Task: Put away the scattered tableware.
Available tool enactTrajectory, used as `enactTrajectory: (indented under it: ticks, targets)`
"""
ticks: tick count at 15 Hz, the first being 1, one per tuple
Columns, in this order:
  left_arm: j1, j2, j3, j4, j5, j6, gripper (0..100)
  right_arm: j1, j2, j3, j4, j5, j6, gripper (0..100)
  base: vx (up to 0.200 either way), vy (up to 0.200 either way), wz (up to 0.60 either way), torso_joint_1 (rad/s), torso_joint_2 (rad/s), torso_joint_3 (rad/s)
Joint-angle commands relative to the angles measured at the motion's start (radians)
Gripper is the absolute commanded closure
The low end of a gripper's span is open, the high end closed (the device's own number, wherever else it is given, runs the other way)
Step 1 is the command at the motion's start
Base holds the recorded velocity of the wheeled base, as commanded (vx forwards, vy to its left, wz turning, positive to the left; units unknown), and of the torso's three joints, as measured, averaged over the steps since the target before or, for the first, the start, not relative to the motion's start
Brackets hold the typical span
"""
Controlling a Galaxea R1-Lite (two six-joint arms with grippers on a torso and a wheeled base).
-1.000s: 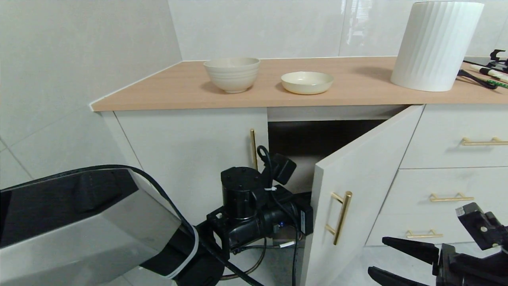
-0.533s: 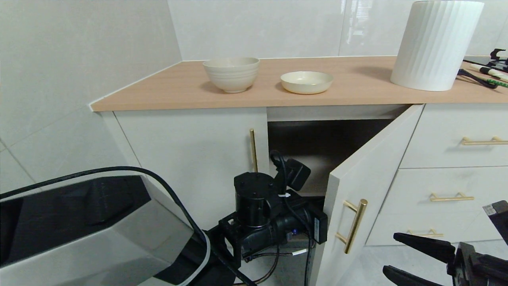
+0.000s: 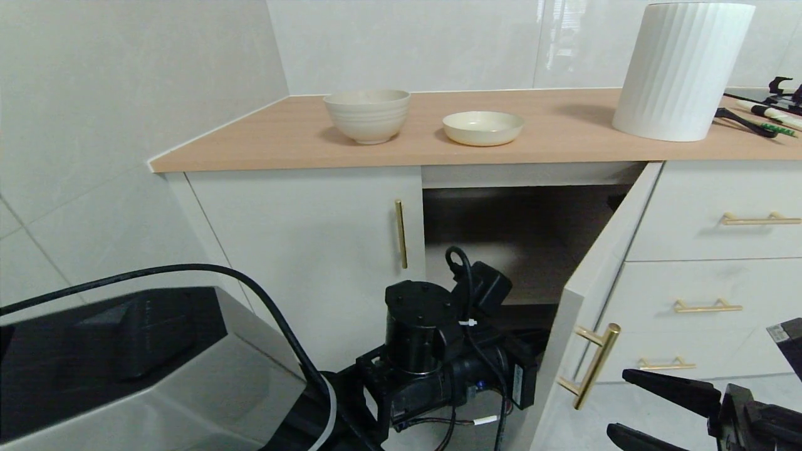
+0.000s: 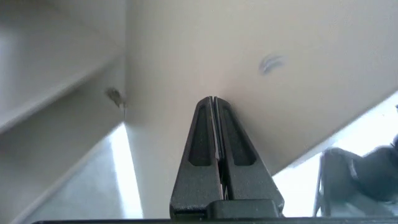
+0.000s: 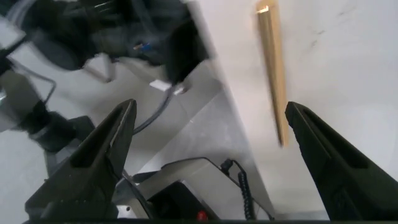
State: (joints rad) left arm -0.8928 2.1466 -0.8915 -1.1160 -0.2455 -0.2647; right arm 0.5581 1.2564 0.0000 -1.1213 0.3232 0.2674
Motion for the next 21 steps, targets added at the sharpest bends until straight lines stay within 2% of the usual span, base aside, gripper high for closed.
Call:
enactTrajectory:
  ticks: [1, 6, 9, 15, 19, 21]
  targets:
    - [-0.009, -0.001, -0.006, 0.004, 0.003, -0.001, 100, 0.000, -0.026, 0.000, 0.000, 0.002, 0.001, 0, 0.000, 0.000, 0.00, 0.000, 0.00, 0.000]
    - [-0.020, -0.002, -0.015, 0.015, 0.003, -0.001, 100, 0.000, -0.040, 0.000, 0.015, 0.004, 0.001, 0, 0.000, 0.000, 0.00, 0.000, 0.00, 0.000]
    - [-0.028, 0.001, -0.023, 0.016, 0.003, -0.001, 100, 0.000, -0.063, 0.000, 0.020, 0.005, 0.001, 0, -0.200, 0.000, 0.00, 0.010, 0.00, 0.001]
    - [-0.040, 0.006, -0.040, 0.028, 0.003, -0.001, 100, 0.000, -0.101, 0.000, 0.023, 0.017, 0.001, 0, 0.000, 0.000, 0.00, 0.000, 0.00, 0.000]
    - [-0.046, 0.027, -0.142, 0.127, 0.006, -0.001, 100, 0.000, -0.101, 0.000, 0.023, 0.019, 0.001, 0, 0.000, 0.000, 0.00, 0.000, 0.00, 0.000]
    - [-0.084, 0.030, -0.196, 0.179, 0.006, -0.001, 100, 0.003, -0.112, 0.000, 0.023, 0.043, -0.001, 0, 0.000, 0.000, 0.00, 0.000, 0.00, 0.000]
